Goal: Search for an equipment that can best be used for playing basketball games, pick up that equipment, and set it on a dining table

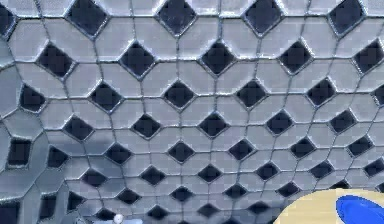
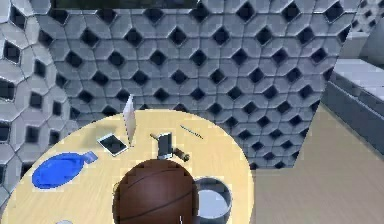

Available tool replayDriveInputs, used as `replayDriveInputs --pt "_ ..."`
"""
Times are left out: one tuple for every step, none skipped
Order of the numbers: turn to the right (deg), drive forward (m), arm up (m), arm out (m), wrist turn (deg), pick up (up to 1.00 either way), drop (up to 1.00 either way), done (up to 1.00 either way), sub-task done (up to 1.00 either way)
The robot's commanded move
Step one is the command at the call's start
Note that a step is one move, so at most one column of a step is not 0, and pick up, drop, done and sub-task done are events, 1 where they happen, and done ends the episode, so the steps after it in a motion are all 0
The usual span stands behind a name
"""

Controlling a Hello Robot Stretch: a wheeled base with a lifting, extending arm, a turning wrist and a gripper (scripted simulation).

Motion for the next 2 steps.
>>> replayDriveInputs --pt "0.0 0.0 0.08 0.0 0.0 0.0 0.0 0.0 0.0" --pt "0.0 0.0 0.0 0.44 0.0 0.0 0.0 0.0 0.0"
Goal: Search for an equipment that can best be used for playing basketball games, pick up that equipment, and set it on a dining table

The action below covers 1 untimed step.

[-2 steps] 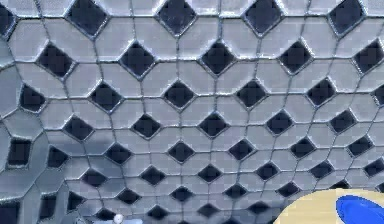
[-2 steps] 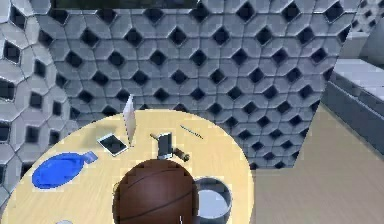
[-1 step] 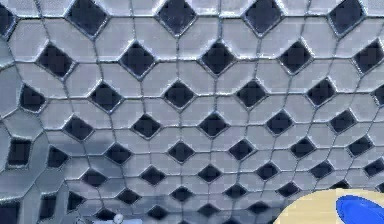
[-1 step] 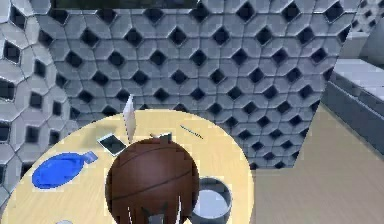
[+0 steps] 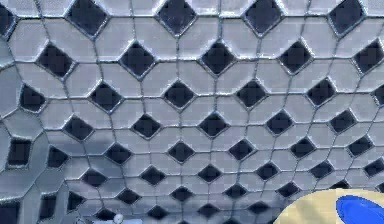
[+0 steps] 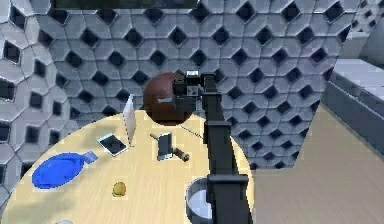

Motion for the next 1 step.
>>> replayDriveInputs --pt "0.0 0.0 0.0 0.0 -39.0 0.0 0.0 0.0 0.0"
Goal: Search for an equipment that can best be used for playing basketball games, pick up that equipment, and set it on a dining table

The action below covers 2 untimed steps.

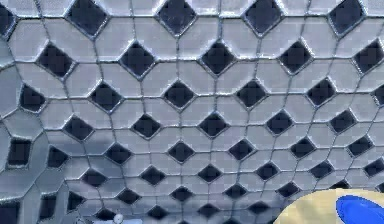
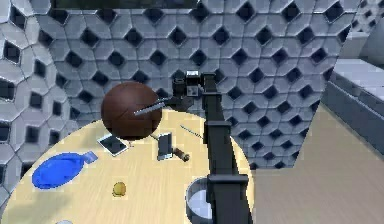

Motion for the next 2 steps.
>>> replayDriveInputs --pt "0.0 0.0 -0.3 0.0 0.0 0.0 0.0 0.0 0.0" --pt "0.0 0.0 0.0 0.0 0.0 0.0 1.0 0.0 0.0"
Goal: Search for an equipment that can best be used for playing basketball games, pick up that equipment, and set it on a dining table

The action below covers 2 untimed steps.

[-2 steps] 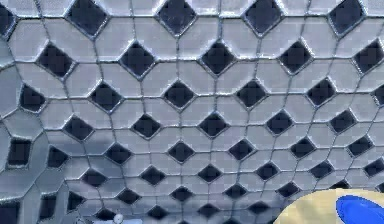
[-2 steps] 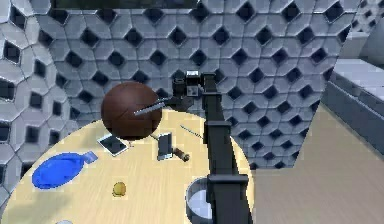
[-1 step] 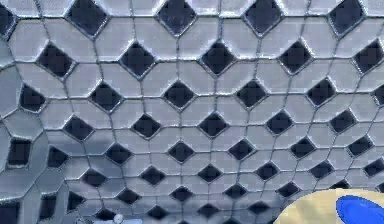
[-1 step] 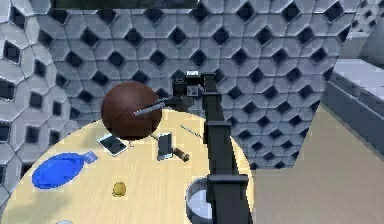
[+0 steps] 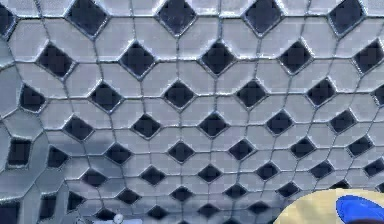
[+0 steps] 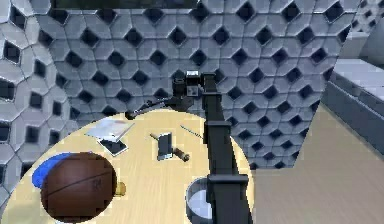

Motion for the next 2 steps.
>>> replayDriveInputs --pt "0.0 0.0 0.1 0.0 0.0 0.0 0.0 0.0 0.0" --pt "0.0 0.0 0.0 -0.08 0.0 0.0 0.0 0.0 0.0"
